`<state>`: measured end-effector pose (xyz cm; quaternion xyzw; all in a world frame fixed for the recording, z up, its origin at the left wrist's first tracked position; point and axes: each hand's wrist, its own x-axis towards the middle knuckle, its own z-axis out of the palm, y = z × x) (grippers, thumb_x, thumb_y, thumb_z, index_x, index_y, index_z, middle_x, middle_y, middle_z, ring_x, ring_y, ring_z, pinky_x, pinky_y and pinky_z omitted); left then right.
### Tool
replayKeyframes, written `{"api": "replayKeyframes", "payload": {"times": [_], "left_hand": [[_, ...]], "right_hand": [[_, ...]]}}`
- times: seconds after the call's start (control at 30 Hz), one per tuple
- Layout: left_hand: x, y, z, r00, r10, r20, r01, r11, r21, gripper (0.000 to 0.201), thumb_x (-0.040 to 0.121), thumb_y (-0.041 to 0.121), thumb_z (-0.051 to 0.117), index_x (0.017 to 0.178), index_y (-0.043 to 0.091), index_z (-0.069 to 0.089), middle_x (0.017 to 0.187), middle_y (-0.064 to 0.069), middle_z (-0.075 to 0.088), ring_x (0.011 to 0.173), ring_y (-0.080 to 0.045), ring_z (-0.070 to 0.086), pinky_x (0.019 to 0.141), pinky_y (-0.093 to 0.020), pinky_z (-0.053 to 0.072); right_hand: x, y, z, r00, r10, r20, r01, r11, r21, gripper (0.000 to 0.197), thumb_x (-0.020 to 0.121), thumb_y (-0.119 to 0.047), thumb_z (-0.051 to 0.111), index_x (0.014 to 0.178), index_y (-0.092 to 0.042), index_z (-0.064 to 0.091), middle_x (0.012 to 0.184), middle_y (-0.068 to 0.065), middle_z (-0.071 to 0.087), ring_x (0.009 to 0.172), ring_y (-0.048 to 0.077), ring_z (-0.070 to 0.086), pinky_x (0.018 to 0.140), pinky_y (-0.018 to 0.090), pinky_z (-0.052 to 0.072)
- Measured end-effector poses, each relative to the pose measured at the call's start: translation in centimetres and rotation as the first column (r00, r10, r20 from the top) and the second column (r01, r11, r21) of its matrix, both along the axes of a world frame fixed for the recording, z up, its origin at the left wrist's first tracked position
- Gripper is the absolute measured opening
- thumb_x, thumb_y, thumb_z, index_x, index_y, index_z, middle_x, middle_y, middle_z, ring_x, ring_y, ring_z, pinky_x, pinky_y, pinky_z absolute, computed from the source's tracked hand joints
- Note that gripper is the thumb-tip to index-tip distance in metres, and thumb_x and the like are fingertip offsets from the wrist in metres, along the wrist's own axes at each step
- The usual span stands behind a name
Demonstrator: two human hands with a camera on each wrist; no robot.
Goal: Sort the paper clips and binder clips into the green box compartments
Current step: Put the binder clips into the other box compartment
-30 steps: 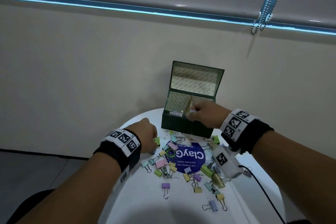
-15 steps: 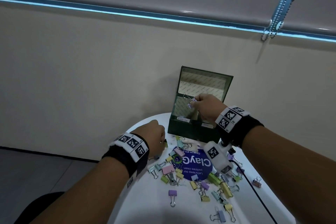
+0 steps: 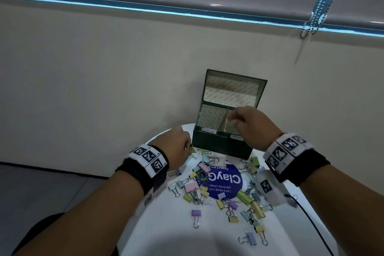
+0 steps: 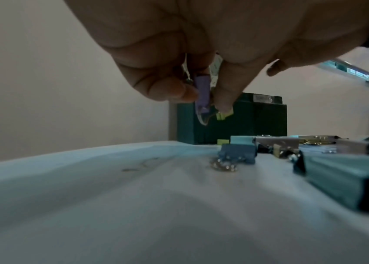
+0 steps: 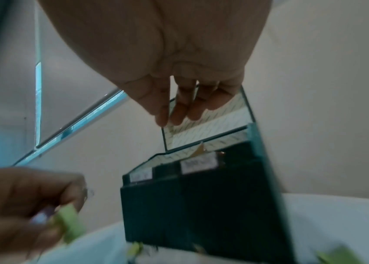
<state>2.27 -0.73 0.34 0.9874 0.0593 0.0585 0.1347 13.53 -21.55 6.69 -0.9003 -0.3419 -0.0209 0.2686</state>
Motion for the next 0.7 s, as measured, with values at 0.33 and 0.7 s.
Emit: {"api": "replayKeyframes", "payload": {"times": [0.33, 0.7], "left_hand": [[3.3, -1.9, 4.5, 0.978, 0.035, 0.206, 0.001, 0.985, -0.173, 0.018, 0.089, 0.038, 0.067, 0.085, 0.024, 0.056, 0.089, 0.006, 0.053, 0.078, -0.012, 0.053, 0.066, -0.025, 0.038], [6.6, -3.9, 5.2, 0.981, 0.088, 0.174, -0.062, 0.987, -0.15, 0.032, 0.087, 0.04, 0.07, 0.116, 0.028, 0.067, 0.107, 0.01, 0.064, 0.098, -0.013, 0.061, 0.088, -0.03, 0.049]], "right_hand": [[0.1, -9.5, -5.6, 0.996, -0.07, 0.061, 0.087, 0.933, -0.348, 0.028, 0.097, -0.013, 0.047, 0.113, -0.02, 0.069, 0.107, 0.002, 0.062, 0.095, 0.02, 0.057, 0.083, 0.03, 0.047], [0.6, -9.7, -7.1, 0.982, -0.167, -0.093, 0.111, 0.894, -0.435, 0.043, 0.085, -0.015, 0.065, 0.123, -0.034, 0.06, 0.128, -0.004, 0.055, 0.112, 0.021, 0.056, 0.094, 0.035, 0.051]]}}
